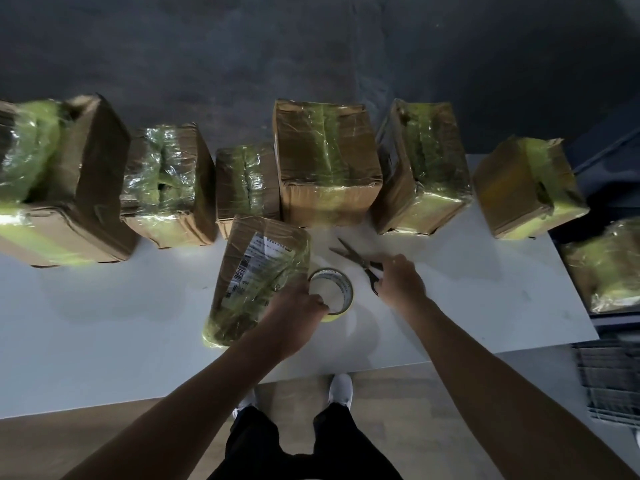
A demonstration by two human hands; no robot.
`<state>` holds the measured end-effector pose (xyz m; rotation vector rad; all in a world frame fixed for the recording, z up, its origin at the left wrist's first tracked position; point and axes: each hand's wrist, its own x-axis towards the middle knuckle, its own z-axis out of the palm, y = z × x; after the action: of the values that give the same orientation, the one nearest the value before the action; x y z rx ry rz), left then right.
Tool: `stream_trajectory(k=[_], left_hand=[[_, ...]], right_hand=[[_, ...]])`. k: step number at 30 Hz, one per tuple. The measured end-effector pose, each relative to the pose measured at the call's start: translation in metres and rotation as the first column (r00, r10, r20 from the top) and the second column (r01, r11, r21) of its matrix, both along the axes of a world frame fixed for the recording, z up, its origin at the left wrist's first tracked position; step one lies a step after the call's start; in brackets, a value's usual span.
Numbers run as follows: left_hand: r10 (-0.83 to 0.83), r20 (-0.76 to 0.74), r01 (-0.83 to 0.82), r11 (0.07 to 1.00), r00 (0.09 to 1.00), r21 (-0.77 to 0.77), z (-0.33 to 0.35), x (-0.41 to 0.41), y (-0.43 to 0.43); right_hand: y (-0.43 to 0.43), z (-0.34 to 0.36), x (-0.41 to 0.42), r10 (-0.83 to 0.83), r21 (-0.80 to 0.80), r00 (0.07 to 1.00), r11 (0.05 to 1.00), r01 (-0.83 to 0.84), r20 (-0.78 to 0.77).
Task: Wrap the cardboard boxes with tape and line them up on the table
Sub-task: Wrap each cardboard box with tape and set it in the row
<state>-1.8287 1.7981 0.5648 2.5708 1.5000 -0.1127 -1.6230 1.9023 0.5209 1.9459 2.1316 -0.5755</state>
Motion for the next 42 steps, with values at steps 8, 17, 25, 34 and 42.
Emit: stream_trajectory(k=[8,17,25,34,42], left_hand=[[0.024,0.124,-0.022,1.0,0.992,-0.017,-0.006,-0.018,0.0],[0.121,0.078,-0.104,0.976,0.99,-0.193,-0.015,-0.033,0.005],[0.1,0.06,-0.086,0.976,0.993,-0.202,-0.012,-0.034,0.006],[0.013,0.012,-0.011,0.988,1.0,-0.152,-0.009,-0.033,0.004],[0.008,0.035,-0.002,0.985,0.999,-0.173,-0.008,-0.034,0.005]], right_hand=[[-0.008,-0.009,0.002,0.082,-0.039,0.989,0.996,-0.078,0.122],[0.009,0.027,-0.02,0.128,-0.342,0.992,0.931,-0.128,-0.022],[0.029,0.084,-0.037,0.288,-0.374,0.957,0.883,-0.284,-0.045],[0.036,0.142,-0.063,0.381,-0.535,0.925,0.784,-0.316,0.012],[0.041,0.137,-0.107,0.454,-0.573,0.881,0.761,-0.304,0.136]])
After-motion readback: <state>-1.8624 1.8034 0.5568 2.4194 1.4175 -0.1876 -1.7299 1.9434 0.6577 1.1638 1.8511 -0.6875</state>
